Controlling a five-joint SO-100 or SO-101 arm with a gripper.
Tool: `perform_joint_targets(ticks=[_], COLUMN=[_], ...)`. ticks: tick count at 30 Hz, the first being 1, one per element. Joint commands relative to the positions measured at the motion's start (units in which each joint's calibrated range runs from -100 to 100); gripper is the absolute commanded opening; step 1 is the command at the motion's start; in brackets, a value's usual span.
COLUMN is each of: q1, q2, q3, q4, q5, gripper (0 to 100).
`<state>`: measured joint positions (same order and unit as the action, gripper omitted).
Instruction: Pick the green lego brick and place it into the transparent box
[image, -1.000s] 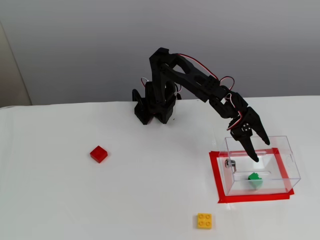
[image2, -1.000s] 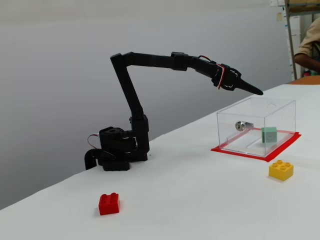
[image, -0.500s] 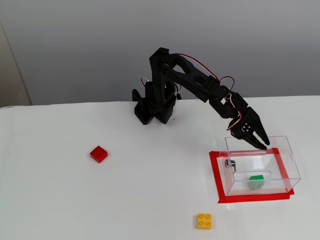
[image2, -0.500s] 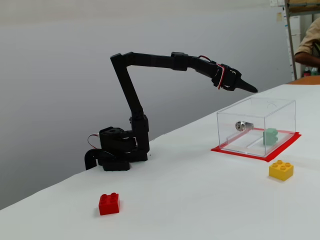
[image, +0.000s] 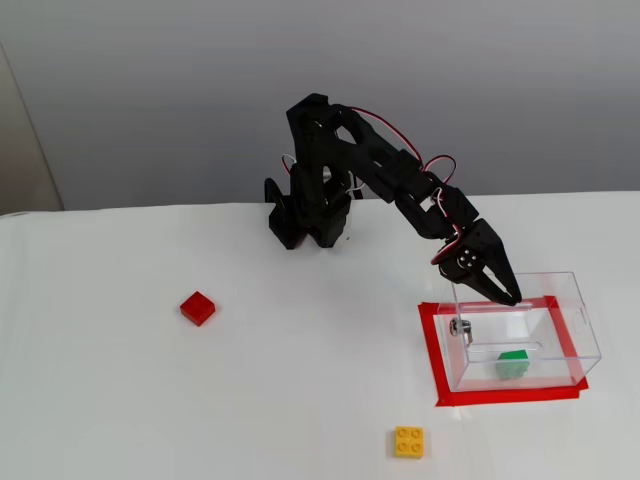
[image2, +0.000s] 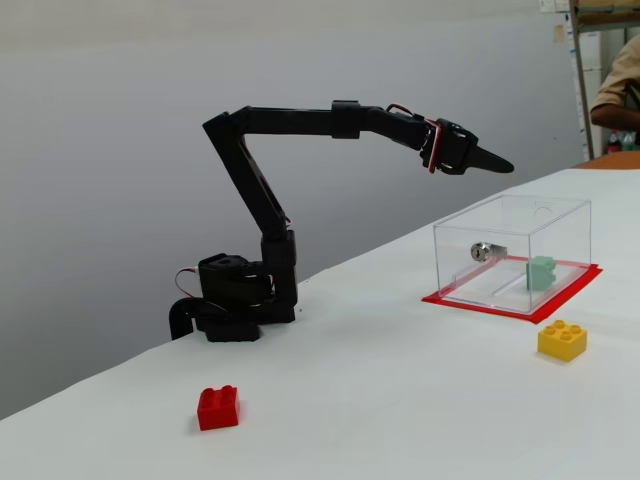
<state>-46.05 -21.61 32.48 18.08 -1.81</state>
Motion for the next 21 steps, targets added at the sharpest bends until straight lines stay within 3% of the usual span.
perform_joint_targets(ticks=[1, 21], q1=[3.2, 28.3], q2=[-6.0, -27.2], q3=[1.8, 20.3], q4=[0.0, 0.0], q5=[0.1, 0.2], gripper=[1, 1])
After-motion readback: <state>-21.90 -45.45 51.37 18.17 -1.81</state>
